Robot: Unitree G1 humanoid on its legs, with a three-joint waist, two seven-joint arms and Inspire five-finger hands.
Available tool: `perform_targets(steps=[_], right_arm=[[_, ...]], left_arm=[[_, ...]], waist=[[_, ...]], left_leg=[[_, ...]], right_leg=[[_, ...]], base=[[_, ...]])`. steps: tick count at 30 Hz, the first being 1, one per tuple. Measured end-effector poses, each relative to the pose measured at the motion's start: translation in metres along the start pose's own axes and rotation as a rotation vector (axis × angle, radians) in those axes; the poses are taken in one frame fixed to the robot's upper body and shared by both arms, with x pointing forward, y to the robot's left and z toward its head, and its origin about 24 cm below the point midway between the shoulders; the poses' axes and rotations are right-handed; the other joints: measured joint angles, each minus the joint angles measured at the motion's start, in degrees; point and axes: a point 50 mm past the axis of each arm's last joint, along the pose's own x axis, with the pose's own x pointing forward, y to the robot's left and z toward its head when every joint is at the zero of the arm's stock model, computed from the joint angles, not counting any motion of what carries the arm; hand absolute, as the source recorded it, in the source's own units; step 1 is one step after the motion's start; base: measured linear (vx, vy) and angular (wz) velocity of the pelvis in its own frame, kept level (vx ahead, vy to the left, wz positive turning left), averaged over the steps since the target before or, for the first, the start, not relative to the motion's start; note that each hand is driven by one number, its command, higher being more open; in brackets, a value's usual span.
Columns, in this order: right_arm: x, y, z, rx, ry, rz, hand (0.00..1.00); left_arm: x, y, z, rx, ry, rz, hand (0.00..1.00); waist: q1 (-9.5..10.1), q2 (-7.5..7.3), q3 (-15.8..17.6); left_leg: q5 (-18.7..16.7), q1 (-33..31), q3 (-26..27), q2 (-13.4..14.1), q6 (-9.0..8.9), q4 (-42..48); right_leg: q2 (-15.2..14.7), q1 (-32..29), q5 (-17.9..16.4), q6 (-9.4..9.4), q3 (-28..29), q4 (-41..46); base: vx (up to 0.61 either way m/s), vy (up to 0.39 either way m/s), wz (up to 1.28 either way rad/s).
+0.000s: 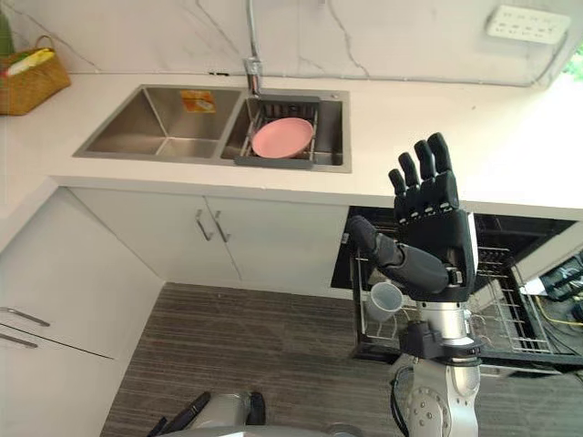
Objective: Walk over to the sink, pick up the cup, carry it to the dishwasher, place the cup inside the dishwasher, then close the dishwasher door
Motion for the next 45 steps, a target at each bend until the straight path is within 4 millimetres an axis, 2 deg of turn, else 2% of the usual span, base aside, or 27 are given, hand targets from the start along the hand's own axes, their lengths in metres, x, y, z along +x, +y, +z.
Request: perform_targets(steps=[1,2,4,6,7,8,9,11,14,16,17,18,19,20,22,23,27,30,33,35,36,37,38,39,41,42,45], right_arm=[[-0.001,-0.001,-0.002,0.003,0.008,-0.009,1.00],[-0.001,-0.002,-0.002,-0.003,0.012,-0.010,1.00],[-0.004,-0.008,0.000,-0.026,0.015,-0.031,1.00],[-0.006,-0.016,0.002,-0.044,0.018,-0.073,1.00],[-0.009,-0.021,0.001,-0.050,0.027,-0.101,1.00],[-0.011,-0.024,0.000,-0.054,0.036,-0.119,1.00],[-0.011,-0.025,-0.001,-0.059,0.040,-0.126,1.00],[-0.012,-0.026,0.000,-0.092,0.040,-0.141,1.00],[-0.012,-0.028,0.003,-0.111,0.030,-0.151,1.00],[-0.013,-0.030,0.004,-0.117,0.028,-0.157,1.00],[-0.013,-0.029,0.003,-0.115,0.030,-0.156,1.00],[-0.014,-0.028,0.002,-0.107,0.038,-0.150,1.00],[-0.014,-0.026,0.001,-0.103,0.041,-0.144,1.00],[-0.015,-0.027,0.001,-0.112,0.053,-0.136,1.00],[-0.015,-0.024,-0.001,-0.100,0.059,-0.130,1.00],[-0.014,-0.023,0.002,-0.106,0.048,-0.130,1.00],[-0.007,-0.017,0.017,-0.124,-0.022,-0.097,1.00],[0.005,-0.013,0.024,-0.122,-0.081,-0.051,1.00],[0.007,-0.013,0.025,-0.136,-0.084,-0.041,1.00],[0.008,-0.009,0.026,-0.192,-0.063,-0.029,1.00],[0.009,-0.006,0.026,-0.199,-0.057,-0.022,1.00],[0.011,-0.004,0.027,-0.221,-0.050,-0.017,1.00],[0.013,-0.003,0.026,-0.249,-0.036,-0.016,1.00],[0.014,-0.005,0.022,-0.332,0.011,-0.011,1.00],[0.014,-0.008,0.021,-0.429,0.061,0.003,1.00],[0.014,-0.012,0.020,-0.562,0.117,0.020,1.00],[0.017,-0.016,0.030,-0.760,0.146,0.060,1.00]], left_arm=[[0.001,0.005,0.001,-0.003,0.001,0.017,1.00],[0.001,0.007,0.000,0.011,0.008,0.020,1.00],[0.005,0.006,0.006,0.057,0.004,0.018,1.00],[0.008,0.005,0.006,0.077,0.028,0.018,1.00],[0.008,0.007,0.007,0.091,0.031,0.019,1.00],[0.008,0.009,0.007,0.099,0.030,0.022,1.00],[0.008,0.009,0.008,0.111,0.029,0.018,1.00],[0.007,0.009,0.008,0.142,0.026,0.000,1.00],[0.007,0.008,0.011,0.146,0.031,-0.007,1.00],[0.006,0.002,0.010,0.144,0.033,-0.026,1.00],[0.006,0.002,0.009,0.145,0.036,-0.029,1.00],[0.004,0.005,0.006,0.174,0.037,-0.027,1.00],[0.003,0.009,0.008,0.188,0.027,-0.023,1.00],[0.003,0.004,0.004,0.204,0.034,-0.038,1.00],[0.002,-0.003,0.005,0.203,0.014,-0.062,1.00],[0.003,-0.009,0.009,0.199,-0.007,-0.075,1.00],[0.004,-0.017,0.013,0.225,-0.018,-0.088,1.00],[0.005,-0.020,0.014,0.246,-0.024,-0.088,1.00],[0.006,-0.022,0.016,0.266,-0.032,-0.090,1.00],[0.005,-0.021,0.017,0.262,-0.034,-0.061,1.00],[0.005,-0.020,0.017,0.263,-0.032,-0.054,1.00],[0.004,-0.020,0.015,0.264,-0.019,-0.046,1.00],[0.004,-0.020,0.014,0.264,-0.008,-0.045,1.00],[0.004,-0.018,0.013,0.282,-0.006,-0.040,1.00],[0.004,-0.015,0.010,0.307,-0.003,-0.032,1.00],[0.003,-0.013,0.004,0.303,0.016,-0.026,1.00],[0.005,-0.007,0.013,0.325,0.000,-0.012,1.00]], waist=[[-0.03,-0.32,-0.6],[-0.46,-0.97,-1.4],[-1.51,-1.09,-1.4],[-1.91,-1.44,-1.2],[-2.03,-2.01,-0.8],[-2.28,-2.35,-0.4],[-2.61,-2.20,-0.3],[-3.50,-1.85,-1.2],[-3.56,-1.87,-1.0],[-3.78,-0.73,-0.2],[-3.80,-0.31,0.1],[-4.16,-0.86,-0.2],[-4.70,-1.52,-0.4],[-4.70,0.58,-0.1],[-4.64,1.07,-0.4],[-4.65,1.25,-0.4],[-4.43,1.58,-1.0],[-4.31,1.75,-1.5],[-4.04,1.93,-1.6],[-3.76,2.49,-1.4],[-3.45,2.28,-1.3],[-3.05,2.68,-1.6],[-2.38,2.89,-1.7],[-1.37,2.62,-1.6],[-1.48,3.01,-1.8],[-1.87,3.47,-2.2],[-2.70,1.82,-2.8]], left_leg=[[-2.3,0.2,1.9,-1.6,0.43,1.7],[-4.5,-0.3,3.2,-3.2,1.96,3.4],[-6.8,-0.6,3.6,-5.6,4.09,5.0],[-7.4,2.2,3.9,-8.1,6.21,3.4],[-7.6,5.5,3.8,-9.9,7.11,0.8],[-7.4,9.1,3.4,-11.4,8.93,-2.6],[-7.2,10.6,3.0,-11.8,9.39,-4.2],[-6.0,14.6,1.2,-11.8,9.30,-9.6],[-5.4,19.0,-0.1,-11.4,9.01,-14.0],[-6.1,23.5,-0.5,-10.0,7.72,-16.1],[-6.6,24.7,-0.3,-9.5,6.86,-16.1],[-8.7,27.4,0.6,-8.8,3.60,-14.9],[-9.9,27.8,1.0,-9.3,2.58,-13.4],[-12.3,27.6,2.0,-6.0,2.33,-9.1],[-12.0,27.4,4.3,-4.3,2.14,-10.9],[-10.1,26.9,4.8,-2.7,2.03,-13.3],[-6.6,28.7,4.7,-2.5,1.93,-14.6],[-3.5,28.6,4.6,-2.9,1.86,-15.0],[-3.1,24.6,4.5,-2.6,1.95,-6.1],[-0.4,18.4,6.3,-0.8,2.00,8.7],[-1.2,16.9,6.9,-0.3,1.87,11.8],[-5.2,14.5,7.1,0.5,1.74,13.3],[-7.8,12.9,6.3,0.2,1.72,11.0],[-8.8,11.8,5.1,-0.8,2.00,2.5],[-5.4,11.8,4.6,-0.7,1.61,-6.3],[-0.6,12.0,4.5,-0.3,1.08,-11.5],[1.1,14.1,5.0,-2.8,2.07,-16.6]], right_leg=[[-2.2,0.1,-0.7,0.25,1.3,0.1],[-3.8,0.8,-0.5,-0.05,2.3,-0.9],[-5.7,0.2,1.3,0.64,4.5,1.7],[-7.4,-2.6,3.4,0.58,6.8,10.9],[-8.3,-6.7,6.9,-1.07,8.4,21.7],[-8.5,-11.5,11.8,-4.69,9.4,32.7],[-7.7,-13.8,11.6,-4.80,9.7,37.5],[-2.1,-20.7,8.9,-5.52,6.9,44.6],[2.0,-23.9,4.5,-5.85,0.2,38.7],[5.3,-26.2,1.7,-9.39,-6.4,31.8],[6.1,-26.7,1.8,-9.65,-7.4,29.6],[7.9,-26.2,5.6,-11.59,-8.6,18.8],[8.4,-25.5,12.8,-13.17,-8.3,13.9],[10.7,-23.3,11.6,-13.79,-8.4,13.8],[12.3,-21.7,11.4,-13.84,-7.2,11.5],[13.2,-20.4,11.1,-13.65,-7.2,9.7],[14.4,-16.4,12.1,-12.73,-6.5,3.8],[15.4,-13.1,15.9,-12.38,-5.2,-3.7],[15.3,-9.7,17.5,-11.78,-4.9,-9.1],[15.1,-6.1,17.8,-12.69,-4.7,-12.9],[14.8,-5.5,17.7,-12.77,-4.5,-13.4],[14.7,-4.9,17.5,-12.96,-3.9,-13.8],[14.4,-4.7,17.6,-12.77,-3.3,-13.7],[13.4,-4.7,17.9,-11.71,-2.2,-13.1],[13.2,-4.7,17.3,-10.72,-1.7,-12.5],[13.4,-4.4,16.6,-9.51,-0.9,-12.2],[11.3,-4.6,16.3,-8.09,-0.5,-12.7]], base=[[0.24,0.447,-0.48],[0.27,0.440,-0.31],[0.24,0.355,0.10],[0.26,0.315,0.22],[0.27,0.225,0.18],[0.26,0.192,0.23],[0.26,0.146,0.30],[0.34,0.097,0.33],[0.38,0.017,0.16],[0.49,-0.033,0.06],[0.55,-0.043,-0.01],[0.39,-0.040,0.00],[0.61,-0.055,-0.06],[0.57,-0.066,-0.25],[0.39,-0.093,-0.32],[0.15,-0.101,-0.16],[0.15,-0.041,-0.08],[0.12,0.009,-0.19],[0.09,0.017,0.01],[0.12,0.051,0.04],[0.11,0.055,-0.02],[0.09,0.053,-0.17],[0.12,0.096,-0.38],[0.11,0.115,-0.41],[0.06,0.121,-0.27],[0.09,0.182,-0.15],[0.10,0.160,-0.03]])
